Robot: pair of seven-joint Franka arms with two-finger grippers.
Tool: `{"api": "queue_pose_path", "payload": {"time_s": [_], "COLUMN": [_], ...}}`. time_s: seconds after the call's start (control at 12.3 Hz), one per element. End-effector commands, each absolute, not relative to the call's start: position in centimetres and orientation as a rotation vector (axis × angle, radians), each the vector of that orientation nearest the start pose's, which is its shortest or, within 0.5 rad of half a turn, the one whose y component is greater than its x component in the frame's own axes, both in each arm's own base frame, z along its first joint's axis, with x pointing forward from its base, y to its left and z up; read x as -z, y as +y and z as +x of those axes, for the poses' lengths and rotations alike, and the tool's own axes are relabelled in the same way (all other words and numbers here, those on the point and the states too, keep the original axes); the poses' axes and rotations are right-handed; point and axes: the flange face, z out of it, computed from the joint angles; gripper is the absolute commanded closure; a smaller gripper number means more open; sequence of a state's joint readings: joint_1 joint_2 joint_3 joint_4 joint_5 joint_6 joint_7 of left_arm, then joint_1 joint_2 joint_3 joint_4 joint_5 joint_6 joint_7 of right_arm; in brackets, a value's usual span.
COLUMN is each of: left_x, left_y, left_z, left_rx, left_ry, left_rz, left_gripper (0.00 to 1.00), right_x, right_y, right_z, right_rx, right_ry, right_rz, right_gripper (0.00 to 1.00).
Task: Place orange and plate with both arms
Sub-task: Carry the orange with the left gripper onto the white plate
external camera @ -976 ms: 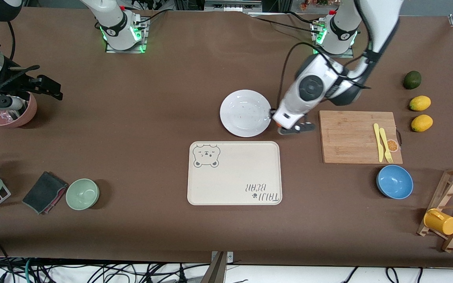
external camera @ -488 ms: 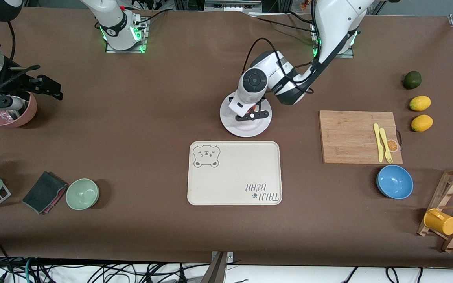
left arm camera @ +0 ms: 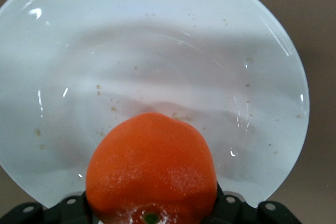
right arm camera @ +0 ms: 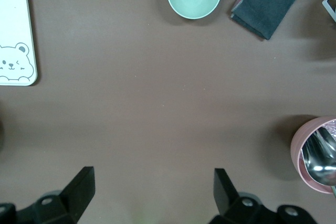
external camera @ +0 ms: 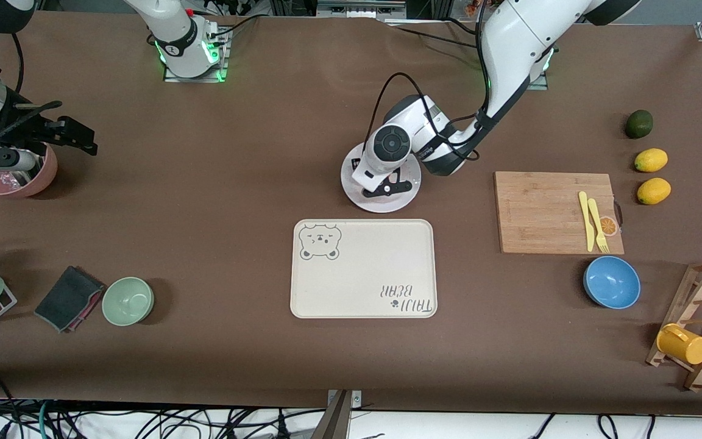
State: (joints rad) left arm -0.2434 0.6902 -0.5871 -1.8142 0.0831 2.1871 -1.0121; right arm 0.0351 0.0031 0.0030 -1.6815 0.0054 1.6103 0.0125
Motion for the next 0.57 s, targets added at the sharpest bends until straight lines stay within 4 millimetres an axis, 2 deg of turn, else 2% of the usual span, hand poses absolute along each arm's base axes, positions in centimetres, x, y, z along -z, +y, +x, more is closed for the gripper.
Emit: {"api": "queue_pose_path", "payload": {"time_s": [0.0,0.16,0.24,0.33,0.49], "left_x": [-20.0,-20.9,-21.8,-23.3,-26.9], "left_y": [-44.7,-43.7,-43.0,-41.8,-38.0], "left_z": [44.7,45.9,47.3,49.4,53.8], "left_rx": [-0.544,-0.537,-0.536,-0.541,-0.584], "left_ry": [-0.285,-0.3,-0.328,-0.356,-0.368], "left_rz": [-3.087,-3.069,-3.061,-3.047,-3.015], "left_gripper": [0.0,0.0,0.0,0.0,0.0], "right_x": [-57.9,-57.9,-57.9,-57.9,-57.9], "right_y": [2.1,2.3,2.3,2.3,2.3], "right_z": [55.4,55.3,55.3,55.4,55.3], "right_rx": [-0.113,-0.113,-0.113,-0.111,-0.116], "right_ry": [-0.046,-0.048,-0.051,-0.051,-0.051], "right_rz": [-3.142,-3.143,-3.142,-3.143,-3.142], "right_gripper": [0.0,0.0,0.0,0.0,0.0]}}
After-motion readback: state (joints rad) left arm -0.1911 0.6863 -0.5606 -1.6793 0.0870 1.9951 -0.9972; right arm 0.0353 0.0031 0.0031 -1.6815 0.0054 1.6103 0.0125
